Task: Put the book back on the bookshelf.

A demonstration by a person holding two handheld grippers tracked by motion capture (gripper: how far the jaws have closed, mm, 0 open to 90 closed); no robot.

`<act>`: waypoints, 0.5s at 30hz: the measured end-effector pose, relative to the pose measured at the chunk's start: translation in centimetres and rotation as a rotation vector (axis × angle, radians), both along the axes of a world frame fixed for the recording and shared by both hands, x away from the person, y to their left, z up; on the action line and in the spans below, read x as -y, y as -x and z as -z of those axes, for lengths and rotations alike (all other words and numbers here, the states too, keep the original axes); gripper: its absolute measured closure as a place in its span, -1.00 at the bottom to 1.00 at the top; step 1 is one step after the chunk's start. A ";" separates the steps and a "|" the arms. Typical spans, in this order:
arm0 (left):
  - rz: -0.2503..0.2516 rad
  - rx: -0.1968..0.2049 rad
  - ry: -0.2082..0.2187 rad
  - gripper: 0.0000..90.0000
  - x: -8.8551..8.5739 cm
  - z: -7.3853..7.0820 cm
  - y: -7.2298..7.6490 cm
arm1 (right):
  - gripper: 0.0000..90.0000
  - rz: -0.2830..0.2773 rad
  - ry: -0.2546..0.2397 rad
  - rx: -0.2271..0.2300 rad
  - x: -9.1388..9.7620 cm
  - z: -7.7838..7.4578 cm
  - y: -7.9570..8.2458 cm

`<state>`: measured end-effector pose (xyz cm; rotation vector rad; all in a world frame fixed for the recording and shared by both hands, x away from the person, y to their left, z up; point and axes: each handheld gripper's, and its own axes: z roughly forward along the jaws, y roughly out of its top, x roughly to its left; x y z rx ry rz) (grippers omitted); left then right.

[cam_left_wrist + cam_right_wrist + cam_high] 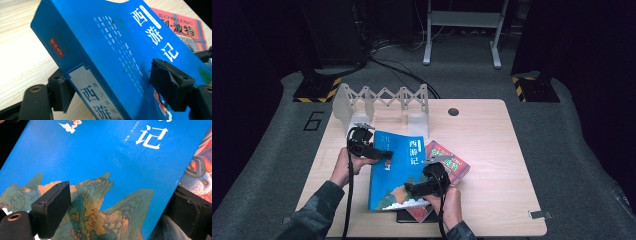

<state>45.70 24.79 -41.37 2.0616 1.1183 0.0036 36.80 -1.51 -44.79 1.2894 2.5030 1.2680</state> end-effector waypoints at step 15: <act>-0.007 0.058 -0.082 -0.28 1.0 -1.0 0.3 | -0.77 -0.007 -0.005 -0.007 0.2 0.0 -0.1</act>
